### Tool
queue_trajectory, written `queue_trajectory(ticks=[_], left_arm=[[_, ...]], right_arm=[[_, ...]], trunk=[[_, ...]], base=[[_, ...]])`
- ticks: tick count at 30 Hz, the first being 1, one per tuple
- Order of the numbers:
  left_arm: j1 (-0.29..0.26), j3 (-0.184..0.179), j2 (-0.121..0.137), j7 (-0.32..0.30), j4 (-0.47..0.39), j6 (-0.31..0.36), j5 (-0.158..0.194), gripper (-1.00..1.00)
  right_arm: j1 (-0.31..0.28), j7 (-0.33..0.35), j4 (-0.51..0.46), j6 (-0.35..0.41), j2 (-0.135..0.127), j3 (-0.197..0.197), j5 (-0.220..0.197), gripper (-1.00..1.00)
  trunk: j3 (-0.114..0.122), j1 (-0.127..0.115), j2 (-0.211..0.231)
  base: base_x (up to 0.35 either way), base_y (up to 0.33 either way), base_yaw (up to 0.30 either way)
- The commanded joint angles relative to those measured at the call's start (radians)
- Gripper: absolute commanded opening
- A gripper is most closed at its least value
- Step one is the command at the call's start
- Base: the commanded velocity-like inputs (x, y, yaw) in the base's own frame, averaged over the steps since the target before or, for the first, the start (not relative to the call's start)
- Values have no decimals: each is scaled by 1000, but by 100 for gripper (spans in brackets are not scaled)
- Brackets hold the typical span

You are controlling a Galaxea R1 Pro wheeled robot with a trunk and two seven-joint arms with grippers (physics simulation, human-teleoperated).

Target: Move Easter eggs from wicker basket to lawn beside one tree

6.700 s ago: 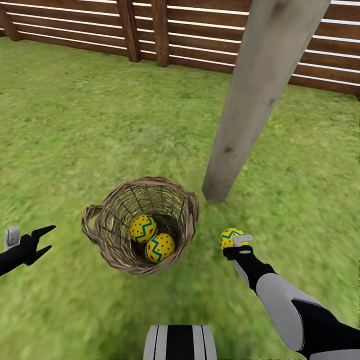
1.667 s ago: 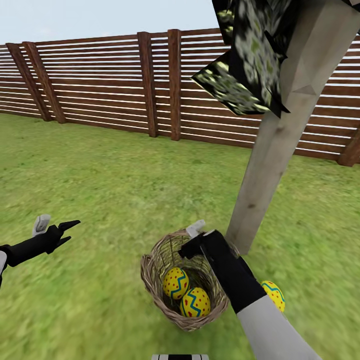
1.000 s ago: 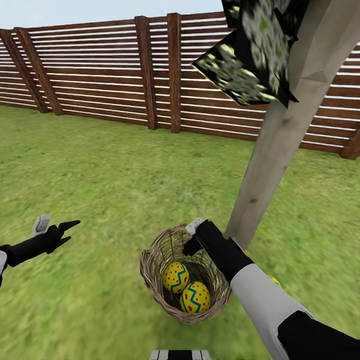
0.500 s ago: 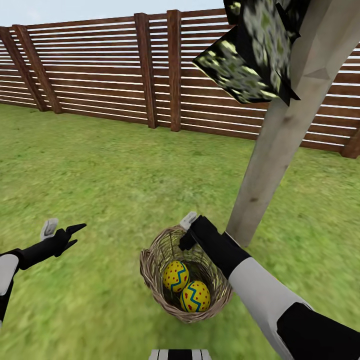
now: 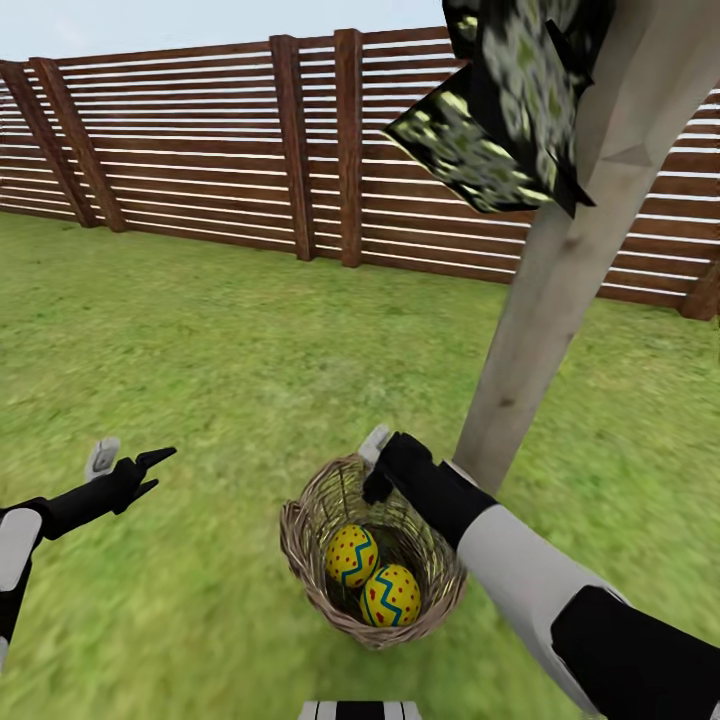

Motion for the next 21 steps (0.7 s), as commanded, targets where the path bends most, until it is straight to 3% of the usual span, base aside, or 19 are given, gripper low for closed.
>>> queue_trajectory(ticks=[1,2,7,17,21], left_arm=[[-1,-2,-1,-5,0,6,-4,100],[-1,-13,-1,-5,0,6,-4,100],[-1,-41,-1,-4,0,6,-4,100],[-1,-44,-1,-3,0,6,-4,100],[-1,-45,-3,-7,0,3,0,100]], right_arm=[[-1,14,5,-3,0,7,16,100],[-2,278,175,-299,0,224,101,100],[-3,299,173,-317,2,227,103,100],[-3,301,169,-319,6,228,103,100],[-7,299,172,-314,5,231,101,100]], trunk=[[3,-1,0],[7,-1,0],[26,-3,1],[65,-8,4],[65,-8,4]], base=[[0,0,0],[0,0,0],[0,0,0],[0,0,0],[0,0,0]])
